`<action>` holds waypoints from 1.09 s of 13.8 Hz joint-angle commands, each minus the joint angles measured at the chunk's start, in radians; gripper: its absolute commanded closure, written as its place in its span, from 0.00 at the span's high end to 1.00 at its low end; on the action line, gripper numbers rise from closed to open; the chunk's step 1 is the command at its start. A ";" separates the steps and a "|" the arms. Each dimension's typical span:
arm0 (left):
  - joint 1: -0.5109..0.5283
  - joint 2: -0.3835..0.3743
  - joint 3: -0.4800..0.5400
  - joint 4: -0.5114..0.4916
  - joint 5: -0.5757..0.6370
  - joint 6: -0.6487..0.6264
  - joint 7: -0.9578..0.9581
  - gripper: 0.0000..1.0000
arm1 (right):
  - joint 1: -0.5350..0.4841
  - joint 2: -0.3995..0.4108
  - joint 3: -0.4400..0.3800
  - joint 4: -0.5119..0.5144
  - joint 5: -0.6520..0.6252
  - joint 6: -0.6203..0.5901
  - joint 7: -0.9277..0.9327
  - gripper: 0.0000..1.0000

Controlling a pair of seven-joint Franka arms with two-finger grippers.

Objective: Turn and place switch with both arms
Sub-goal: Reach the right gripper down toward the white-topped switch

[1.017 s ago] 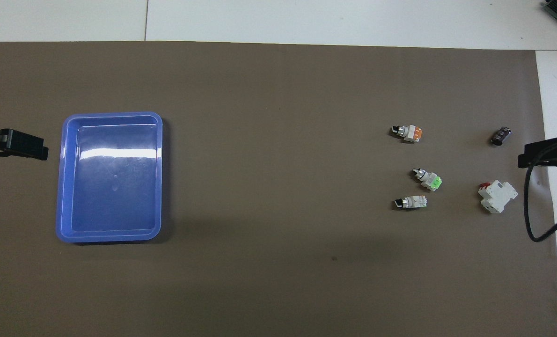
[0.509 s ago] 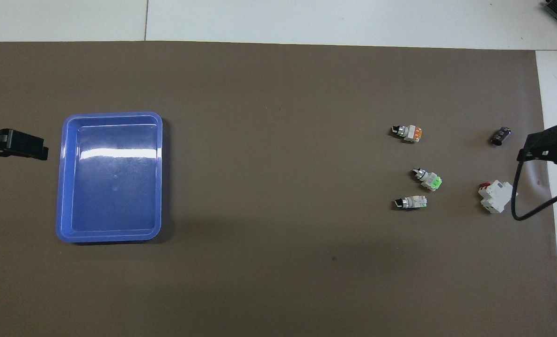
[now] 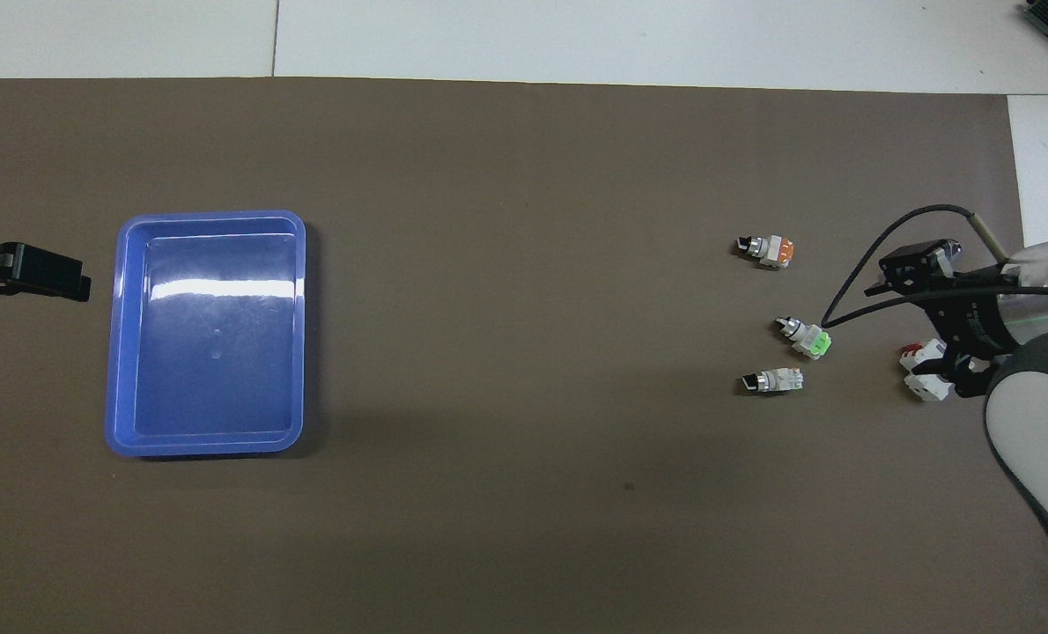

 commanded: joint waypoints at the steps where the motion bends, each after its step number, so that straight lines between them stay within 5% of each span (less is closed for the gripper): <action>1: 0.000 -0.025 0.001 -0.022 0.021 -0.006 0.001 1.00 | 0.041 0.049 0.002 -0.134 0.032 0.203 0.155 1.00; 4: 0.000 -0.024 0.001 -0.022 0.021 -0.006 0.001 1.00 | 0.073 0.145 0.002 -0.169 0.054 0.290 0.282 1.00; 9: -0.002 -0.025 0.001 -0.022 0.021 -0.006 0.001 1.00 | 0.061 0.106 0.000 -0.364 0.141 0.404 0.282 1.00; 15: 0.000 -0.025 0.001 -0.022 0.021 -0.006 0.001 1.00 | -0.004 0.110 0.000 -0.435 0.149 0.519 0.169 1.00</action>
